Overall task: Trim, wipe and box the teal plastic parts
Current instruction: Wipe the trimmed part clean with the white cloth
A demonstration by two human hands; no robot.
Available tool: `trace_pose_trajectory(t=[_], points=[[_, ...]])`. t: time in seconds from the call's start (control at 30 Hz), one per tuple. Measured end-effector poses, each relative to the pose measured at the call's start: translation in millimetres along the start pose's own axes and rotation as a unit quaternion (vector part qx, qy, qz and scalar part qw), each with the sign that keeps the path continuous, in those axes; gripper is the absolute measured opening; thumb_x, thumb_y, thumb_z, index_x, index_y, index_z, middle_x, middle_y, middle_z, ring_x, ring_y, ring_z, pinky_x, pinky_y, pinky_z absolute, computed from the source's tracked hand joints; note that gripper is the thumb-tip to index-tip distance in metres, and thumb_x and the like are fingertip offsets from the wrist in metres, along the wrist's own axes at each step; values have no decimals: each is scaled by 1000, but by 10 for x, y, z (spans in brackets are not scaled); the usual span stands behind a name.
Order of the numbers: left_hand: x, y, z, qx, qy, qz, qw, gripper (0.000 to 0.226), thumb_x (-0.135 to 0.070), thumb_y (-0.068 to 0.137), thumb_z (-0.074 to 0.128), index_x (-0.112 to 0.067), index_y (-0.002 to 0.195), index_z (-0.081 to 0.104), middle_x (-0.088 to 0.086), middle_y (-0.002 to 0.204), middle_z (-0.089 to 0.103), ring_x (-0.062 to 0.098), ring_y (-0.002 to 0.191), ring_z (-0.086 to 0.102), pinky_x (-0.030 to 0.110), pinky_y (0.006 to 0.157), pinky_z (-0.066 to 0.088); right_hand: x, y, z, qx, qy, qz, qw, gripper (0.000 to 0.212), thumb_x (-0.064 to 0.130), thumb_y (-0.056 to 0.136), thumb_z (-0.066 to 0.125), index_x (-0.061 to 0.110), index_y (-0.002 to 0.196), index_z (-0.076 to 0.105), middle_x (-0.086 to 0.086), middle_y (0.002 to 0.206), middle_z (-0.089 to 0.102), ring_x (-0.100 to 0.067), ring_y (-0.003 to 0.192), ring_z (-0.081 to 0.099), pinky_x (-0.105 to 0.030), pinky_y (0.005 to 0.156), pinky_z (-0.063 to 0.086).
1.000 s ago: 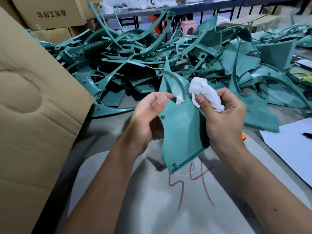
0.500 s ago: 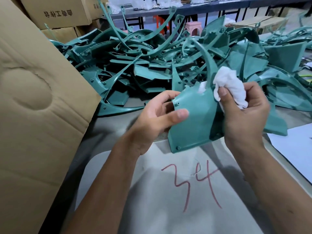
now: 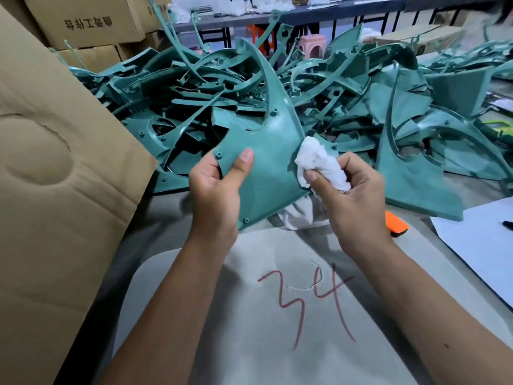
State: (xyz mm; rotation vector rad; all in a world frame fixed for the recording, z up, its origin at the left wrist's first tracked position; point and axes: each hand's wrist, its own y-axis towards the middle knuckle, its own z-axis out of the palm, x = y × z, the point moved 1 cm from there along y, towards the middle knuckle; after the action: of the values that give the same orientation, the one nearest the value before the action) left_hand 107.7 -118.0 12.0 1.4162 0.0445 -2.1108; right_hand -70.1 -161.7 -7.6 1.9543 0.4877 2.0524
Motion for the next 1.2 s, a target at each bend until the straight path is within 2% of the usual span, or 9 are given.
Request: trace_pose_trajectory(t=[0.1,0.23,0.3,0.43,0.57,0.77,0.87,1.0,1.2], points=[[8,-59,43,-14,17,34,999,15,-5,97,64,-10,107,73,6,102,79,25,96,75,39,78,60,-54,-24,7,-38,-9,32,999,28,21,91,81,6,80,61,-10,69,58,-16,65,50,-34,60,43],[-28,-191,222,-3,78,179,981,16,-7,99,65,-17,109,71,-4,104,78,16,99,74,31,83,59,-114,-67,-6,-201,95,131,966,27,26,99,71,13,80,57,7,62,59,-13,58,53,-32,57,46],[-7,-257,297,10,88,200,976,18,-5,99,64,-16,111,69,-6,104,77,13,99,73,28,85,57,-86,-72,23,-171,143,134,965,22,28,102,67,13,87,60,0,71,68,-15,65,62,-33,58,54],[60,-343,345,-6,96,189,977,23,0,98,63,-20,108,68,-12,101,76,7,96,71,22,85,54,-16,-114,182,-40,167,163,972,38,34,105,62,-4,112,65,-41,115,64,-60,103,64,-77,89,50],[67,-312,269,-47,77,187,978,17,-2,99,62,-11,112,68,-8,102,76,9,99,72,24,85,55,24,-127,198,1,216,216,952,29,17,106,58,-8,117,68,-28,114,74,-50,110,69,-62,98,56],[56,-365,332,-103,98,230,963,21,1,99,61,-3,119,65,-3,109,74,12,106,71,27,91,56,42,-230,278,28,247,228,941,20,15,104,61,0,106,74,-17,100,79,-27,86,78,-32,70,61],[62,-373,336,-134,109,231,958,20,-1,99,61,4,118,65,9,112,74,19,106,72,34,92,58,45,-273,306,28,208,229,950,19,19,101,66,4,94,76,-15,92,78,-26,78,74,-34,69,59],[25,-394,385,-151,130,245,949,23,1,99,59,-5,121,62,-2,111,71,3,104,71,18,88,54,34,-361,356,58,159,243,955,37,19,100,68,18,64,65,-4,60,57,-13,51,51,-21,51,40],[80,-384,378,-133,99,205,965,23,0,102,55,2,124,61,6,115,72,15,108,71,26,91,55,58,-316,324,50,123,233,963,27,18,100,67,7,77,58,-12,67,47,-21,60,40,-26,50,32]])
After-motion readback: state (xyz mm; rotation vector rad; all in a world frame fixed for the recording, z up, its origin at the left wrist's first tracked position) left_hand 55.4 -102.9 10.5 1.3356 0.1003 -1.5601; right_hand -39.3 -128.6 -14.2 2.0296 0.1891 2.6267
